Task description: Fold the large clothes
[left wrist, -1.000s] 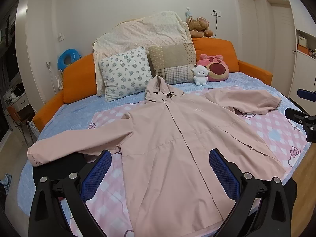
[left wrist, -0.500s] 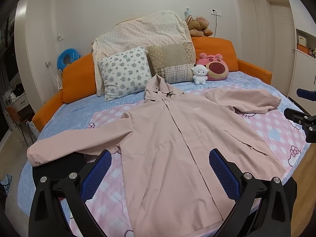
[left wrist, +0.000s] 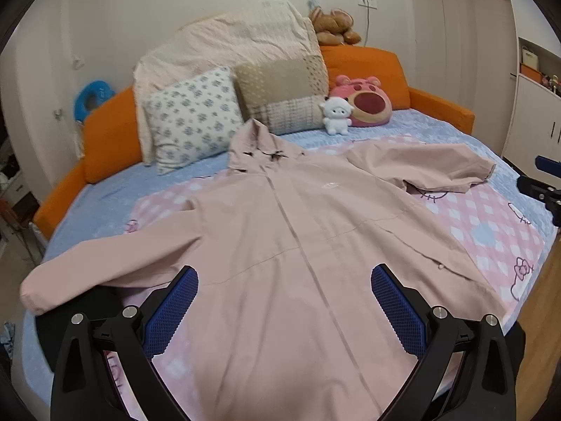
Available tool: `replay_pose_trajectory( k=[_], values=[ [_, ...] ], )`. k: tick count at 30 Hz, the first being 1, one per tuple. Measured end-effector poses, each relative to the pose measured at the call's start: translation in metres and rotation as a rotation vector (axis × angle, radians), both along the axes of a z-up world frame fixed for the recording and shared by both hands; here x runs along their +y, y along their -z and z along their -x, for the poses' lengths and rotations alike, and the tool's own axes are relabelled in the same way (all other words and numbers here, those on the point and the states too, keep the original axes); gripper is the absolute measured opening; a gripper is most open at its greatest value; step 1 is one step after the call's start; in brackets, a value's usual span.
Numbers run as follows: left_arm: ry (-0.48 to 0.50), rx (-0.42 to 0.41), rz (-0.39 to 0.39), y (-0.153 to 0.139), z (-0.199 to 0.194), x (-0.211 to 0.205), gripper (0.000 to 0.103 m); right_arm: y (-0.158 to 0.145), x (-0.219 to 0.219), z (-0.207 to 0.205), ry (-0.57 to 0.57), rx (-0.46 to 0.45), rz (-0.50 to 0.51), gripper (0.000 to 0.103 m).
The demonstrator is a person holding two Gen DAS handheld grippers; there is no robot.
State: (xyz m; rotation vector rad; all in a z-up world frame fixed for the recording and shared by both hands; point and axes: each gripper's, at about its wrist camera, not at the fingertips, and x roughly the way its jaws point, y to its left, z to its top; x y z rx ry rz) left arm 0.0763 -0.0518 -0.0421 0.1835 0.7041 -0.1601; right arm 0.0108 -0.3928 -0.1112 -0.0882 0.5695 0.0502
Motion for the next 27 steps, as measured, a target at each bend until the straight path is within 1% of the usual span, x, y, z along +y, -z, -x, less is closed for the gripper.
replay_pose_trajectory(
  k=[2, 3, 4, 9, 10, 12, 13, 15, 16, 18, 20, 22, 23, 24, 26, 27],
  values=[
    [0.007, 0.026, 0.004, 0.008, -0.021, -0.013, 0.100, 0.005, -0.029, -0.011, 0.029, -0.001, -0.019, 0.098],
    [0.013, 0.032, 0.000, 0.010, -0.029, -0.019, 0.100, 0.006, -0.037, -0.015, 0.037, 0.000, -0.024, 0.098],
    [0.023, 0.035, -0.004, 0.012, -0.035, -0.026, 0.100, 0.009, -0.055, -0.022, 0.054, 0.003, -0.035, 0.098],
    [0.108, 0.022, 0.012, 0.017, -0.077, -0.078, 0.100, 0.019, -0.128, -0.056, 0.109, 0.017, -0.045, 0.098],
    [0.123, 0.022, 0.018, 0.018, -0.085, -0.087, 0.100, 0.023, -0.153, -0.066, 0.116, 0.023, -0.058, 0.098],
    [0.155, 0.029, 0.022, 0.023, -0.107, -0.113, 0.100, 0.027, -0.180, -0.078, 0.109, 0.035, -0.089, 0.098],
    [0.166, 0.037, 0.021, 0.027, -0.116, -0.123, 0.100, 0.032, -0.209, -0.091, 0.117, 0.046, -0.122, 0.098],
    [0.179, 0.070, 0.011, 0.039, -0.141, -0.149, 0.100, 0.038, -0.241, -0.105, 0.157, 0.064, -0.143, 0.098],
    [0.187, 0.088, 0.016, 0.045, -0.153, -0.159, 0.100, 0.043, -0.265, -0.116, 0.191, 0.076, -0.157, 0.098],
    [0.199, 0.138, 0.040, 0.060, -0.180, -0.180, 0.100, 0.052, -0.311, -0.140, 0.206, 0.102, -0.221, 0.098],
    [0.202, 0.199, 0.074, 0.079, -0.210, -0.199, 0.100, 0.062, -0.352, -0.163, 0.221, 0.131, -0.280, 0.098],
    [0.205, 0.242, 0.101, 0.093, -0.233, -0.210, 0.100, 0.073, -0.387, -0.186, 0.247, 0.163, -0.324, 0.097],
    [0.199, 0.259, 0.112, 0.100, -0.246, -0.215, 0.100, 0.080, -0.406, -0.200, 0.234, 0.181, -0.355, 0.097],
    [0.188, 0.268, 0.128, 0.108, -0.264, -0.222, 0.100, 0.085, -0.417, -0.210, 0.219, 0.193, -0.377, 0.095],
    [0.158, 0.260, 0.138, 0.117, -0.292, -0.229, 0.100, 0.100, -0.446, -0.235, 0.229, 0.239, -0.400, 0.095],
    [0.132, 0.261, 0.138, 0.122, -0.311, -0.233, 0.100, 0.110, -0.463, -0.250, 0.234, 0.278, -0.437, 0.093]
  ],
)
